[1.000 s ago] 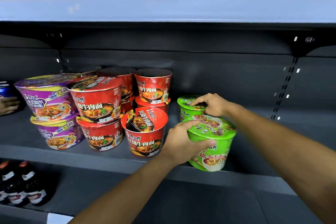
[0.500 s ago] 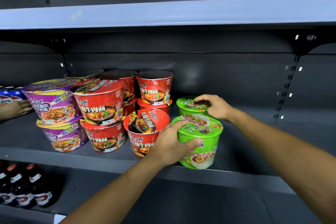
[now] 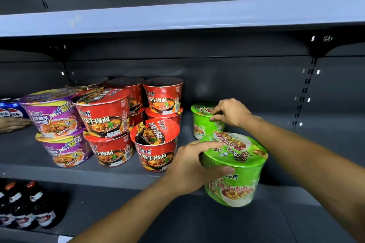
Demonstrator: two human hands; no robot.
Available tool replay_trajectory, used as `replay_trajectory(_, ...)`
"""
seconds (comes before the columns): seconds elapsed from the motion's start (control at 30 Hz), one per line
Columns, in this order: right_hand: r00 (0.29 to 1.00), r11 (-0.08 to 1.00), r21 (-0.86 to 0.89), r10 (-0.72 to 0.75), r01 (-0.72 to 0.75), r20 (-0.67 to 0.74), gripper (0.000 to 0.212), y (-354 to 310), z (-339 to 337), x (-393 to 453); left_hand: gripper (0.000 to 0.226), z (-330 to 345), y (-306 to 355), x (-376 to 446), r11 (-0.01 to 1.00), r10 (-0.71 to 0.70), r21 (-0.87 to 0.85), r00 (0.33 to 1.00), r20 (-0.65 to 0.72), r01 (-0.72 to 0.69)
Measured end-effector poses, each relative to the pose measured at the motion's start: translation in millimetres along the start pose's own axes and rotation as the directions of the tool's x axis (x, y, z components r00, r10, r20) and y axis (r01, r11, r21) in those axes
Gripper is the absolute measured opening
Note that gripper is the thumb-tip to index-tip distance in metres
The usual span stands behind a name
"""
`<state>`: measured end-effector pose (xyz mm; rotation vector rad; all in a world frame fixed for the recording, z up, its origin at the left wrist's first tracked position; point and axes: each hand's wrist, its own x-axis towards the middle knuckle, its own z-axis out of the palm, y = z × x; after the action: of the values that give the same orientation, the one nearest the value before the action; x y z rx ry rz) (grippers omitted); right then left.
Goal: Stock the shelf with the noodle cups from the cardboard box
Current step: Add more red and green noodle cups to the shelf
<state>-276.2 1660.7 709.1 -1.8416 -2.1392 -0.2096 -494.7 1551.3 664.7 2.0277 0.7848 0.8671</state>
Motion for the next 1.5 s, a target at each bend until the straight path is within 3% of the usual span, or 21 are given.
replay_trajectory(0.13, 0.998, 0.999, -0.027, -0.039, 0.04, 0.04, 0.023, -8.8, -0.8, 7.7, 0.074, -4.8, -6.4, -1.8, 1.0, -0.004, -0.031, 1.0, -0.015, 0.004)
replay_trajectory(0.23, 0.994, 0.997, 0.02, -0.078, 0.076, 0.079, 0.02, 0.1, -3.2, 6.2, 0.063, -9.9, -8.9, -6.1, 0.999, 0.003, -0.038, 1.0, -0.024, -0.004)
replay_trajectory(0.37, 0.997, 0.993, 0.114, -0.003, -0.005, 0.071, 0.039, 18.0, -9.1, -2.1, 0.069, -13.6, -10.3, -11.7, 0.997, 0.037, -0.062, 0.999, -0.016, -0.037)
replay_trajectory(0.5, 0.981, 0.991, 0.137, -0.029, 0.003, 0.192, 0.051, 8.1, -1.3, -2.7, 0.073, -15.0, -11.9, -13.8, 0.994, 0.076, -0.073, 0.997, -0.005, -0.076)
replay_trajectory(0.63, 0.995, 0.99, 0.128, 0.045, -0.057, 0.093, 0.039, 4.5, 13.3, 7.9, 0.071, -16.9, -13.8, -15.7, 0.993, 0.079, -0.093, 0.997, -0.003, -0.079)
replay_trajectory(0.87, 0.988, 0.983, 0.142, 0.096, -0.113, 0.124, 0.046, 2.1, 14.6, 8.3, 0.068, -19.0, -18.7, -8.3, 0.999, 0.035, -0.037, 0.998, -0.057, -0.037)
replay_trajectory(0.97, 0.975, 0.946, 0.235, 0.215, -0.222, 0.055, 0.057, 0.5, 16.2, 3.4, 0.062, -16.7, -22.4, -1.9, 0.999, -0.01, -0.044, 0.996, -0.09, 0.007)
replay_trajectory(1.03, 0.907, 0.855, 0.392, 0.408, -0.339, -0.105, 0.032, -4.7, 10.9, -6.5, 0.065, -13.6, -27.5, 2.9, 0.995, -0.051, -0.093, 0.993, -0.104, 0.042)
replay_trajectory(1.07, 0.859, 0.787, 0.47, 0.501, -0.4, -0.108, 0.018, -7.2, 6.9, -12.8, 0.065, -12.4, -29.1, 5.3, 0.989, -0.067, -0.139, 0.992, -0.103, 0.052)
replay_trajectory(1.1, 0.837, 0.714, 0.538, 0.546, -0.448, -0.028, 0.007, -10.7, 1.4, -20.1, 0.062, -11.7, -29.9, 7.1, 0.982, -0.077, -0.182, 0.993, -0.094, 0.059)
replay_trajectory(1.13, 0.84, 0.655, 0.572, 0.531, -0.493, 0.116, 0.009, -14.7, -3.2, -27.6, 0.058, -11.3, -29.8, 9.1, 0.976, -0.084, -0.208, 0.993, -0.083, 0.065)
replay_trajectory(1.2, 0.808, 0.593, 0.55, 0.395, -0.588, 0.437, 0.029, -23.8, -12.1, -44.2, 0.052, -11.9, -27.8, 11.7, 0.975, -0.095, -0.208, 0.993, -0.067, 0.079)
replay_trajectory(1.23, 0.775, 0.584, 0.527, 0.337, -0.618, 0.535, 0.032, -27.8, -14.8, -50.8, 0.051, -12.9, -26.3, 12.0, 0.977, -0.098, -0.193, 0.994, -0.054, 0.086)
replay_trajectory(1.3, 0.753, 0.558, 0.532, 0.299, -0.636, 0.587, 0.032, -30.1, -14.4, -57.2, 0.052, -14.4, -21.5, 10.8, 0.987, -0.104, -0.127, 0.994, -0.043, 0.098)
replay_trajectory(1.4, 0.774, 0.491, 0.6, 0.347, -0.631, 0.53, 0.029, -29.6, -6.5, -57.2, 0.049, -18.7, -11.4, 8.2, 0.981, -0.087, 0.162, 0.988, -0.129, 0.108)
replay_trajectory(1.47, 0.782, 0.452, 0.638, 0.378, -0.623, 0.496, 0.028, -32.6, -1.9, -56.4, 0.045, -23.2, -5.1, 6.1, 0.897, -0.053, 0.414, 0.967, -0.248, 0.155)
replay_trajectory(1.5, 0.785, 0.444, 0.649, 0.391, -0.618, 0.48, 0.028, -35.4, -0.5, -56.3, 0.044, -25.3, -5.2, 5.4, 0.868, -0.052, 0.462, 0.959, -0.278, 0.181)
